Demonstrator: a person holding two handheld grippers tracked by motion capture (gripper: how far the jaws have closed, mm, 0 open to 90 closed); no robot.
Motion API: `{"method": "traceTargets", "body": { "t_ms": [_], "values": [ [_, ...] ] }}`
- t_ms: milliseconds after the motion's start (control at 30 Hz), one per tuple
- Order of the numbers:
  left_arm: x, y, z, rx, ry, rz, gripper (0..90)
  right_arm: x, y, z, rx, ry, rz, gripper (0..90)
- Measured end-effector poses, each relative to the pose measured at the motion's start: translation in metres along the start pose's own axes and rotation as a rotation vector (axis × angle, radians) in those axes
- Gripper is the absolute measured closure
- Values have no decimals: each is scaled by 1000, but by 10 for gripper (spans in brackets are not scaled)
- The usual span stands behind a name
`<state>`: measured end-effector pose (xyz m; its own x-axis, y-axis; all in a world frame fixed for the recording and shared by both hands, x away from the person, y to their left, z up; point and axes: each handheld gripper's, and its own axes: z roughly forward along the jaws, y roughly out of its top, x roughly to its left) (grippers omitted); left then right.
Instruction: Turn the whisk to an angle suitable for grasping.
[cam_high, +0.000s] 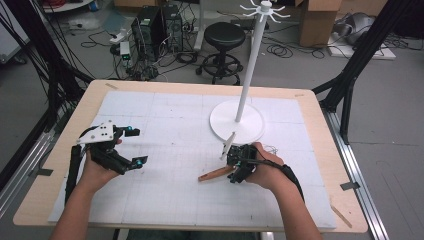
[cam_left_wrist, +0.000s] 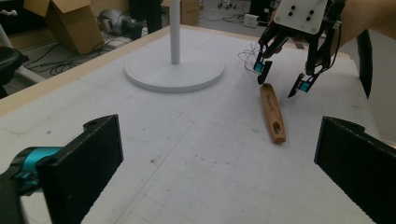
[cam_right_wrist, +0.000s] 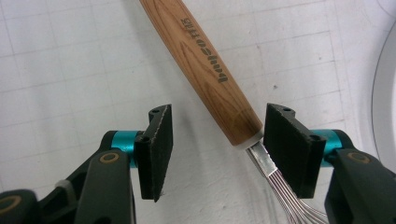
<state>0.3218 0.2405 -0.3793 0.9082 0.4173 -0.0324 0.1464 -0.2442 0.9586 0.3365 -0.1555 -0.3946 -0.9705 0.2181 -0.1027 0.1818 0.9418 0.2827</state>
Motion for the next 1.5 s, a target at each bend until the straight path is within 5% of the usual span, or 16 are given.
{"method": "traceTargets", "body": {
  "t_ms": [200, 333, 833, 967, 1167, 1500],
  "values": [
    [0, -1, 1, 8, 1, -2, 17, -8, 5, 7, 37, 25, -6, 432],
    [1, -1, 0, 8, 1, -4, 17, -8, 13, 16, 120, 5, -20, 571],
    [1, 0, -1, -4, -1, -2, 17, 2, 25, 14, 149, 48, -23, 681],
    [2, 0, -2, -8, 1, -2, 17, 5, 26, 14, 147, 51, -14, 650],
    [1, 0, -2, -9, 0, -5, 17, 2, 23, 4, 57, 54, 18, 541],
    [2, 1, -3, -11, 4, -2, 17, 4, 21, 7, 58, 72, 11, 475]
  ]
}}
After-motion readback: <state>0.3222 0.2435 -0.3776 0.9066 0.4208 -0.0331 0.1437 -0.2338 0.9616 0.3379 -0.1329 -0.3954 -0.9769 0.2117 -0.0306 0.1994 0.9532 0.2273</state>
